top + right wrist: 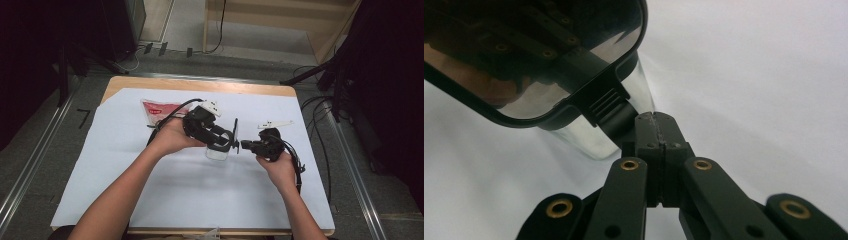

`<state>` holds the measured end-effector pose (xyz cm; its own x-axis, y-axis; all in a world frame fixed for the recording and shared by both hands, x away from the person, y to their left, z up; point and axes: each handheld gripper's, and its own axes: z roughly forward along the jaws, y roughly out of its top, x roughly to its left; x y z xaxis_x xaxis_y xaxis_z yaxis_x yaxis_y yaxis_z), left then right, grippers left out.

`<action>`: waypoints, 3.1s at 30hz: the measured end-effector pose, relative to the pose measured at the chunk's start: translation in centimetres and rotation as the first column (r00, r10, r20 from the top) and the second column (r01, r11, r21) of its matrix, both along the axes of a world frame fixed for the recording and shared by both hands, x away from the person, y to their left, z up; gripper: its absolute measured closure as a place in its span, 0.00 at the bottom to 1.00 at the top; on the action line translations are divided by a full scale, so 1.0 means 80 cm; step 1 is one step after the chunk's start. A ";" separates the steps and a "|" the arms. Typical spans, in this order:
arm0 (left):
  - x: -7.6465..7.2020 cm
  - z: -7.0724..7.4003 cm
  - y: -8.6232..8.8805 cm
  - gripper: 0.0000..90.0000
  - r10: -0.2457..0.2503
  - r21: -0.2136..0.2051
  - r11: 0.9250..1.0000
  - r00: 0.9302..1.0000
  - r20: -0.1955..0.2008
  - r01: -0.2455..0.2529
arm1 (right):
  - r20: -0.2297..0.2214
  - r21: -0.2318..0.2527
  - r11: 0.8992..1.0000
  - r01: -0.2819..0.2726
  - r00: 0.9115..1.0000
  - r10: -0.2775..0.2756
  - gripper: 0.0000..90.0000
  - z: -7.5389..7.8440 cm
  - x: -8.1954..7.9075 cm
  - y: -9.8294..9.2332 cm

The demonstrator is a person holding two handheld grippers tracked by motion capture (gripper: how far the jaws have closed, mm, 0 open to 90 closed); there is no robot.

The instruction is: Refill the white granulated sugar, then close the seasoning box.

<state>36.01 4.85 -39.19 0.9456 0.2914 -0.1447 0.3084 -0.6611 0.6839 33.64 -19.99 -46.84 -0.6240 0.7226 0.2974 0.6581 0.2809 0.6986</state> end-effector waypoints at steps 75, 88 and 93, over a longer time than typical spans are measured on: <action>-0.036 0.012 0.074 0.50 0.112 -0.082 0.990 0.993 -0.030 -0.114 | 0.072 -0.012 0.987 -0.163 0.984 0.164 0.57 0.014 -0.086 0.026; -0.042 0.014 0.121 0.48 0.164 -0.070 0.983 0.985 -0.051 -0.167 | 0.087 -0.018 0.979 -0.201 0.976 0.202 0.60 0.026 -0.091 0.045; -0.042 0.015 0.138 0.48 0.190 -0.067 0.979 0.981 -0.050 -0.193 | 0.104 -0.018 0.976 -0.219 0.970 0.220 0.60 0.030 -0.093 0.051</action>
